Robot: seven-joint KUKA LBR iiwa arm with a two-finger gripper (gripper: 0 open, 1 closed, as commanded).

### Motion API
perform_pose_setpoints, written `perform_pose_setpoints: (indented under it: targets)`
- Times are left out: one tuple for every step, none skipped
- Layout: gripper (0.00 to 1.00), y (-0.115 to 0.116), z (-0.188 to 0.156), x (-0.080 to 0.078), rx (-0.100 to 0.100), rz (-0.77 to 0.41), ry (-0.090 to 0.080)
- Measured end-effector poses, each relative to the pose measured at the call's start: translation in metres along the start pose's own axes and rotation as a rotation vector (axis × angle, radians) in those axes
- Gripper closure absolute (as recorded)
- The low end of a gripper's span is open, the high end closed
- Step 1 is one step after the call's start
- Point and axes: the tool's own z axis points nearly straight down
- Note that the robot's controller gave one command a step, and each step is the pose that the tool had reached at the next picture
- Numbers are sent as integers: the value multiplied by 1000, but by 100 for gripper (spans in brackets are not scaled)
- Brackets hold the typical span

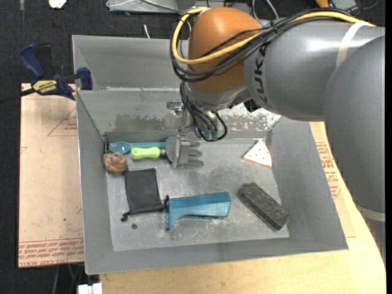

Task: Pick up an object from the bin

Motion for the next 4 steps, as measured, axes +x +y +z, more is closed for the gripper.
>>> perform_pose_setpoints:
  targets:
    - [0, -1, -5, -1, -1, 3, -7]
    - [0, -51, 82, -10, -2, 15, -9]
    - [0, -63, 87, -5, -3, 16, -10]
    - [0, -62, 69, -5, -4, 50, -14]
